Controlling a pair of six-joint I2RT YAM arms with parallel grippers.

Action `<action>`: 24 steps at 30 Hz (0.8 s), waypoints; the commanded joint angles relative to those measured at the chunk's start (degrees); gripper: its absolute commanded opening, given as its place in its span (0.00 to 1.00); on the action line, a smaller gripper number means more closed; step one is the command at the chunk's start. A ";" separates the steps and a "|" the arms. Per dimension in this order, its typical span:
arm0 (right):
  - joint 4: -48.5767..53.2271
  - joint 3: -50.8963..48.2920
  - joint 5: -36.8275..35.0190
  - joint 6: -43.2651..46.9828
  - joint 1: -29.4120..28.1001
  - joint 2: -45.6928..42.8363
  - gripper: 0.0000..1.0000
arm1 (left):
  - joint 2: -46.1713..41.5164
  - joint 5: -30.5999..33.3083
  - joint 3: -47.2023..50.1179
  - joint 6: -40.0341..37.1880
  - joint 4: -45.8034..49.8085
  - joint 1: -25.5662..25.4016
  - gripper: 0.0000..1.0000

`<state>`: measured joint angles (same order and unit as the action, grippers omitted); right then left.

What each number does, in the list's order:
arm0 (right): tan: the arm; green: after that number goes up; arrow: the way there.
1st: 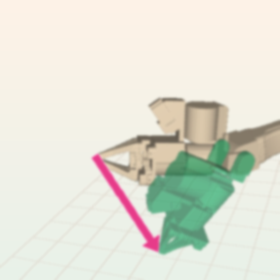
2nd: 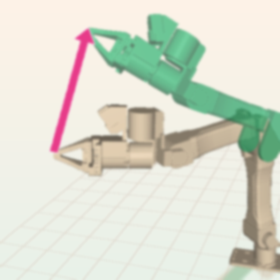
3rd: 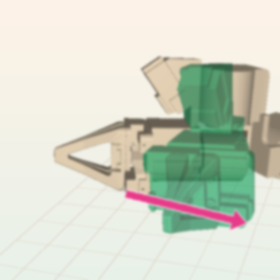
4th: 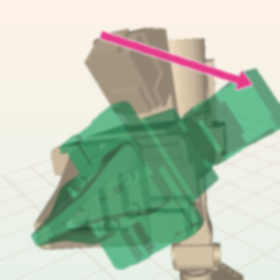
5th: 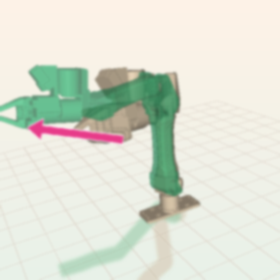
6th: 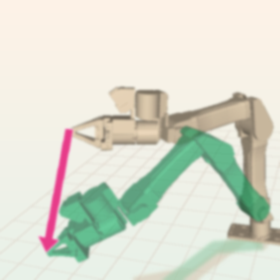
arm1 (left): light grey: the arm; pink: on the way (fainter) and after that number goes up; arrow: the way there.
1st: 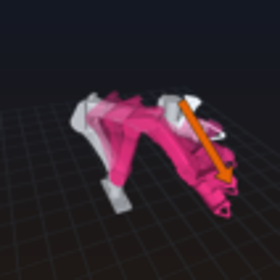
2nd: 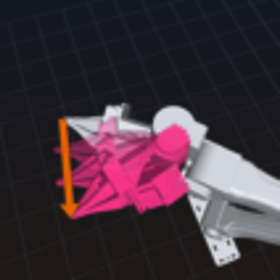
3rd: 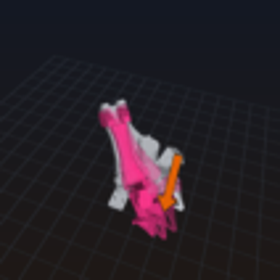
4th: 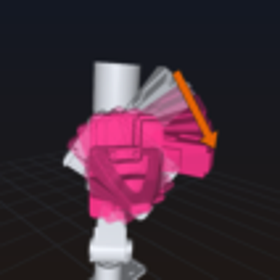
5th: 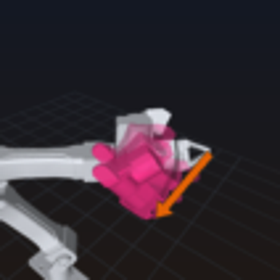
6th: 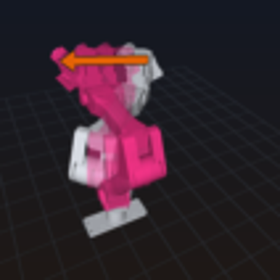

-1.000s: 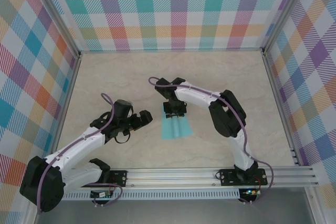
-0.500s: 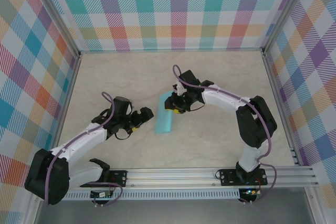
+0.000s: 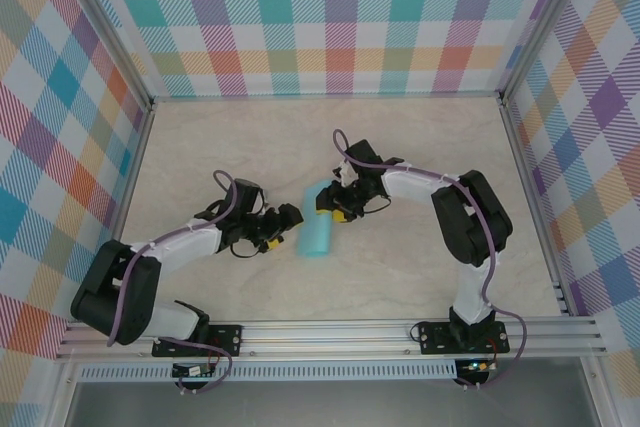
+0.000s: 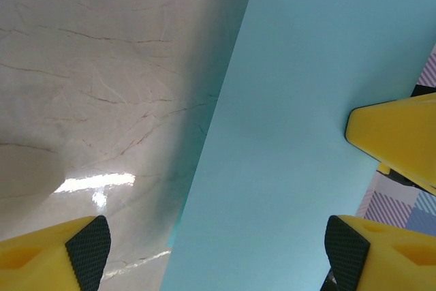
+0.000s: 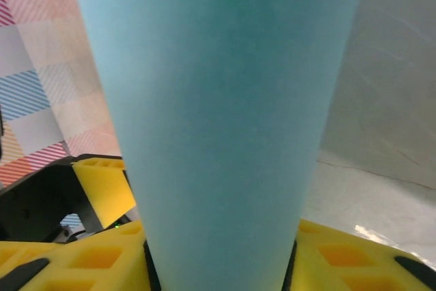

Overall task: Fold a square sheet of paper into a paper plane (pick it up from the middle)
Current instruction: First fold in half a square sheet of paper at the center of the table.

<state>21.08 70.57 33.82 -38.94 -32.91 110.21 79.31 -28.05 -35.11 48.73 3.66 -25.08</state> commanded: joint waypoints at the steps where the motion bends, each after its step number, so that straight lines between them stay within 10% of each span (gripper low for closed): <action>1: 2.28 -0.07 -1.13 2.75 0.69 0.36 0.52 | 1.72 -1.25 -1.89 0.47 -1.89 -1.09 0.84; 24: 5.79 -2.60 -5.73 2.59 0.98 -3.12 0.64 | 2.77 -3.62 -1.67 0.75 -4.44 -2.63 0.81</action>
<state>25.54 68.82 28.45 -36.60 -32.18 109.93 83.20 -29.67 -36.49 48.86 0.69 -27.35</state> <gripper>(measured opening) 0.636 0.806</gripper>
